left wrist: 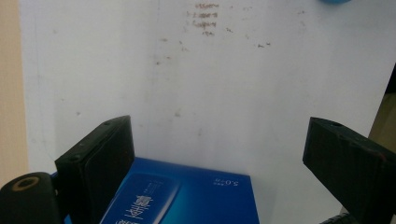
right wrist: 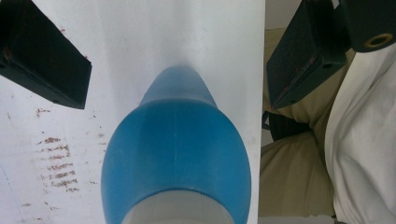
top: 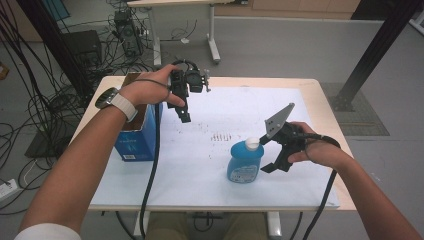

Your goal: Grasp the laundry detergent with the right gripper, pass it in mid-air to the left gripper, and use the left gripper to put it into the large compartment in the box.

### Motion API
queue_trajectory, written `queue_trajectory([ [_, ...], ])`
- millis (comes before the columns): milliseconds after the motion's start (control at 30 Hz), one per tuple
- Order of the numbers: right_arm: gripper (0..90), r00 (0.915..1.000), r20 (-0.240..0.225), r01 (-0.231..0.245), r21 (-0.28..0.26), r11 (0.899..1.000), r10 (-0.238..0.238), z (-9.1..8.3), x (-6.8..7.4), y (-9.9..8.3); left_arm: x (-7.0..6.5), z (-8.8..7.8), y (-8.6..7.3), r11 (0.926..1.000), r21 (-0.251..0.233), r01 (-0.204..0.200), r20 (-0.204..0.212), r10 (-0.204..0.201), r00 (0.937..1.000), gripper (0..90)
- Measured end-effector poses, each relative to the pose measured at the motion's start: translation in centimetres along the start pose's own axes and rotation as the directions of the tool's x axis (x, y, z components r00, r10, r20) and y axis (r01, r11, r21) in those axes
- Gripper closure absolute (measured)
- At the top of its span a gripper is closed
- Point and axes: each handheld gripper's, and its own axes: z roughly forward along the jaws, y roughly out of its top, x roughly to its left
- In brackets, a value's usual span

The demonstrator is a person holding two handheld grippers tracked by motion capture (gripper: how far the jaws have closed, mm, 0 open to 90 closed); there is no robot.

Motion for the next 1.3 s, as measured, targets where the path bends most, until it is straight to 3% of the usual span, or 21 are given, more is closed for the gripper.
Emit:
queue_trajectory([
  [1300, 6.9, 1.0, -0.001, -0.003, 0.003, 1.0, 0.003, 0.19, -0.17, 0.15, 0.08, 0.08, -0.2, 1.0, -0.005, 0.005, -0.003, -0.005, 1.0, 9.4],
])
